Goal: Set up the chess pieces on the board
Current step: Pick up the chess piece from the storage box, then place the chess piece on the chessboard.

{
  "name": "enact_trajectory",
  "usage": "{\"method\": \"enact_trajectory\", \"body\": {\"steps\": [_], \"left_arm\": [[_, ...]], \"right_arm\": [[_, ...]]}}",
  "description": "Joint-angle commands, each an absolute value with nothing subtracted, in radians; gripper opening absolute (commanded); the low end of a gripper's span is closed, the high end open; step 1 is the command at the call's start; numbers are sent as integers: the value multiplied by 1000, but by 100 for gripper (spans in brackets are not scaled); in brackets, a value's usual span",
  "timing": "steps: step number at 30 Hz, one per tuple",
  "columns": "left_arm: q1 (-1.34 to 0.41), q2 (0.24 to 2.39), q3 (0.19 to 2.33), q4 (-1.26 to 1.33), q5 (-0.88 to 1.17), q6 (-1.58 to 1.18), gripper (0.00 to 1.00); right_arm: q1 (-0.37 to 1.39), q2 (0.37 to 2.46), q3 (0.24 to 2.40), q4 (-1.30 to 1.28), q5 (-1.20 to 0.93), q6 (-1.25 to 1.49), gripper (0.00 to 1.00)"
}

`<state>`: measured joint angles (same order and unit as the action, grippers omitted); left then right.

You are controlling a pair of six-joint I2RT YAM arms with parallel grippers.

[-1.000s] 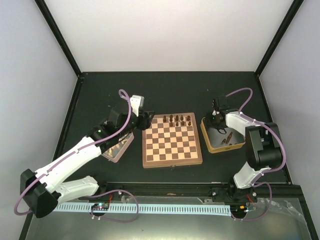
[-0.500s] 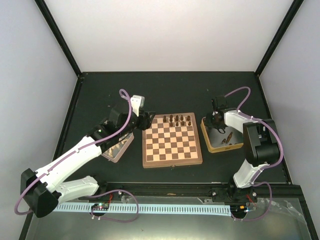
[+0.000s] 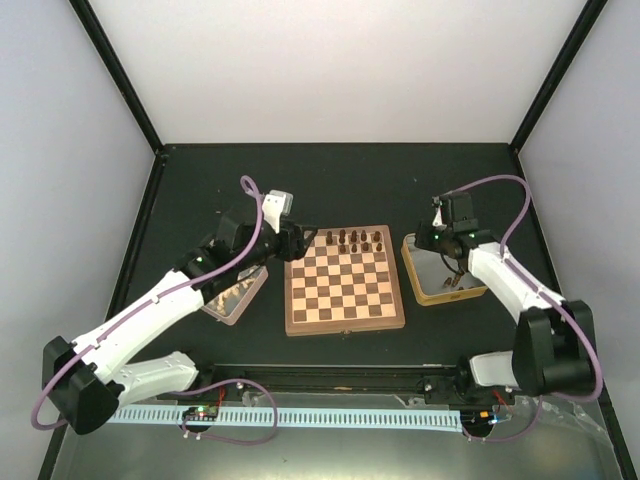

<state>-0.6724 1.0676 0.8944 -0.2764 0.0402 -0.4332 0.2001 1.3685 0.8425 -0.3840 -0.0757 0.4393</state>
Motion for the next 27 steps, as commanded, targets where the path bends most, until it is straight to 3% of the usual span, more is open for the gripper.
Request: {"method": "enact_trajectory", "body": {"steps": [1,8,15,27], "left_arm": [[-619,1076,967,-235,200,-507,69],[-546,1084,993,-182,437,-591,78],[-514,1186,1020,-237,692,-647,76],[-506,1275,980,-147,883,-732,45]], "right_arm": [[264,1283,824,-319,-258,373,12],[463,1219,822,-157,-457,338,11],[607,1247,866,-86,-531,300,12],[676,1290,911,-84,-561,269,12]]}}
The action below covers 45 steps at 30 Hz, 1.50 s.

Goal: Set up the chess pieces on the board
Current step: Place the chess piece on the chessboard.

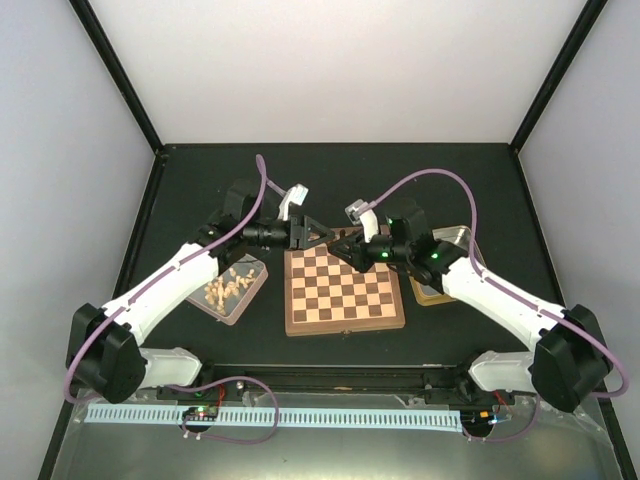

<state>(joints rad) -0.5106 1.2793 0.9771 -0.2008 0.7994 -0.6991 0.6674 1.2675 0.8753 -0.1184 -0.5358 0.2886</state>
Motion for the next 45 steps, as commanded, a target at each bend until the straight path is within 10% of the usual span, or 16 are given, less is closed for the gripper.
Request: {"method": "enact_trajectory", "body": {"steps": [1,26,45], "left_arm": [[-506,1275,980,-150,883,-730,44],[-496,1209,935,-245,622,-664,60],[-500,1288,941,-188,814,-703,16]], "right_arm": [[677,1295,918,-86,-564,265,12],[683,1309,939,-69,-574,262,11],[687,1297,939,-55,-594,324,23]]}}
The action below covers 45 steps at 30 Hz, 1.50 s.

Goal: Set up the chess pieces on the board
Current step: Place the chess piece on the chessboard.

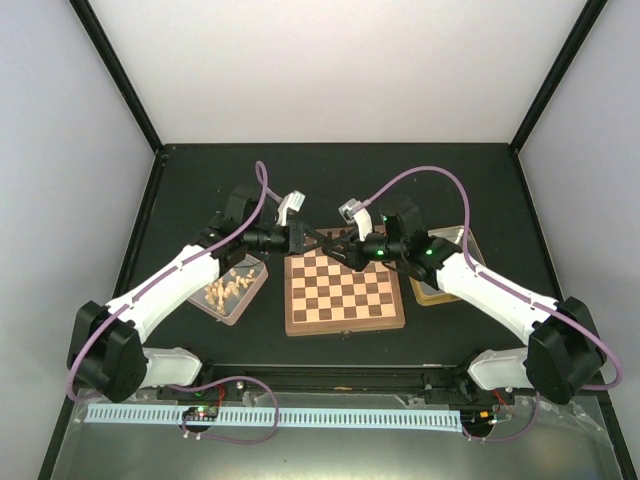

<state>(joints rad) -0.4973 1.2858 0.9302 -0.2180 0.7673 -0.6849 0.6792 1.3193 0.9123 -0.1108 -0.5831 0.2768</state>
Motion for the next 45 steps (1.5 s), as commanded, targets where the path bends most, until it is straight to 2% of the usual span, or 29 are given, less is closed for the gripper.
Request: {"method": "enact_trajectory", "body": {"steps": [1,5,11,17,24,33,40,43,45], "left_arm": [[-500,1287,938,-175,814,-716,16],[-498,1220,907,-66,820,-815,15],[-500,1146,861,175,830,-1036,16],[-501,1115,859,296,816,-1101,16],[-502,1108,854,344,813,-1133,16],[-502,1091,838,388,782,-1150,16],[-497,1081,835,347,748,-1104,17],[-496,1069,852,245,705,-1034,25],[-494,1049,879,110,638,-936,38]], "right_arm": [[688,1288,932,-44,-589,351,26],[687,1218,840,118,-567,533,39],[688,1116,636,516,-536,943,57],[689,1116,595,784,-490,1249,58],[693,1136,630,831,-489,1335,56],[716,1187,628,923,-463,1439,34],[725,1190,631,927,-429,1464,7],[725,1185,647,846,-433,1427,2],[725,1178,675,717,-447,1369,1]]}}
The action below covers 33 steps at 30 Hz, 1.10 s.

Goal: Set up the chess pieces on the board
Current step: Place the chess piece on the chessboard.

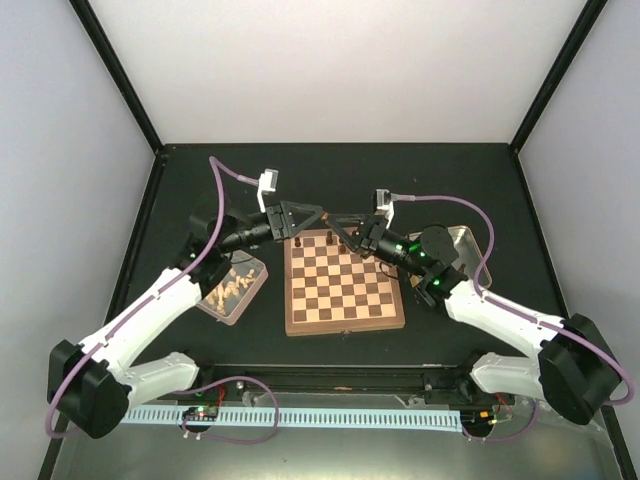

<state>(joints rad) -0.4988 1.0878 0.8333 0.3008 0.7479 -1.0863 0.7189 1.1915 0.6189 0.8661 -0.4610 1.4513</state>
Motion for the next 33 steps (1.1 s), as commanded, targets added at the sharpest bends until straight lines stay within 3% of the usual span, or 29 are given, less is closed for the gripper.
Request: {"method": "enact_trajectory", "body": {"steps": [1,8,16,23,33], "left_arm": [[-492,1036,893,20,584,-858,44],[-471,912,934,-431,53,-522,65],[-459,818,985,-534,-201,-318,75],[-458,833,997,-569,-227,-255,77],[-454,837,976,-577,-266,-271,77]], "right_arm": [[725,1173,693,637,-455,1325,1],[726,1293,1035,-386,-392,755,1],[815,1586,1339,-899,-177,425,2],[900,1820,1510,-1062,-17,353,3],[934,1991,1646,-1135,10,307,12]]}}
